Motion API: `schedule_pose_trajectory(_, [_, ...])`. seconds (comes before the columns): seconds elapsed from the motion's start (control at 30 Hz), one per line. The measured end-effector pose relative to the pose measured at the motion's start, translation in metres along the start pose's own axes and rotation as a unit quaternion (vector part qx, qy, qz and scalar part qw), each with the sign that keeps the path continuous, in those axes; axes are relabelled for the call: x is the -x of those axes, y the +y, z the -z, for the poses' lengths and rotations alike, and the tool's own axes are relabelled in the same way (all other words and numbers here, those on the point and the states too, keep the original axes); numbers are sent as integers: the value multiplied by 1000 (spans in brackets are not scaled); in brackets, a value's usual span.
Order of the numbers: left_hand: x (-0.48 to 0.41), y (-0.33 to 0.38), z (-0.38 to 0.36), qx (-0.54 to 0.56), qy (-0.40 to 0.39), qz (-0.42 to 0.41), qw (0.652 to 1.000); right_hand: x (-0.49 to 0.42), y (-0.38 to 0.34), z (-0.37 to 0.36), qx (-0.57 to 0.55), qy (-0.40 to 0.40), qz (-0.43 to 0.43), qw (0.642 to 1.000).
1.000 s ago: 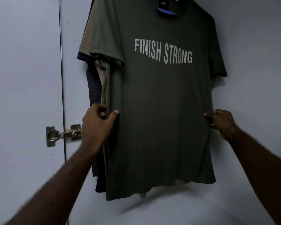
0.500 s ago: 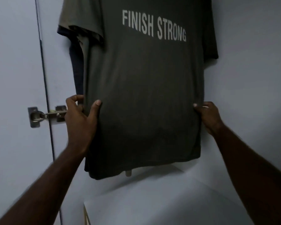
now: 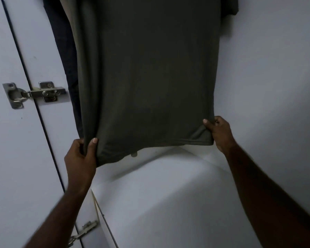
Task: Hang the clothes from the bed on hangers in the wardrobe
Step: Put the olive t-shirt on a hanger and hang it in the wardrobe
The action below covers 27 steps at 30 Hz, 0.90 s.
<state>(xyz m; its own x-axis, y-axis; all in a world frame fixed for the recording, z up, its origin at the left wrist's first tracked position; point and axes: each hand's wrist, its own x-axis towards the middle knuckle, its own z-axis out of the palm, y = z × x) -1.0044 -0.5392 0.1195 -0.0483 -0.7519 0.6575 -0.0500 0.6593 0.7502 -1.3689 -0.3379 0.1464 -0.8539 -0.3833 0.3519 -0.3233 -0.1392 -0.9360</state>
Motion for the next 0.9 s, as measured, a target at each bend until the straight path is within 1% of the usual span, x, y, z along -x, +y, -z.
schedule_pose_trajectory(0.07, [7,-20,5,5,-24,29,999,9,18,4,-5,-27,-39,999])
schedule_pose_trajectory(0.17, [10,-39,11,40,-32,94,994,15,38,13,-14,8,-99,995])
schedule_pose_trajectory(0.27, [7,-42,16,81,-34,142,986,15,45,19,-38,27,-116,992])
schedule_pose_trajectory(0.4, [3,-49,25,104,-34,191,975,19,52,24,-73,56,-146,985])
schedule_pose_trajectory(0.53, [8,-53,26,97,-45,201,974,18,54,21,-72,63,-177,980])
schedule_pose_trajectory(0.73, [9,-44,28,128,-48,187,973,20,41,7,-91,77,-184,976])
schedule_pose_trajectory(0.9, [14,-49,31,131,-92,201,966,28,39,5,-112,122,-194,967])
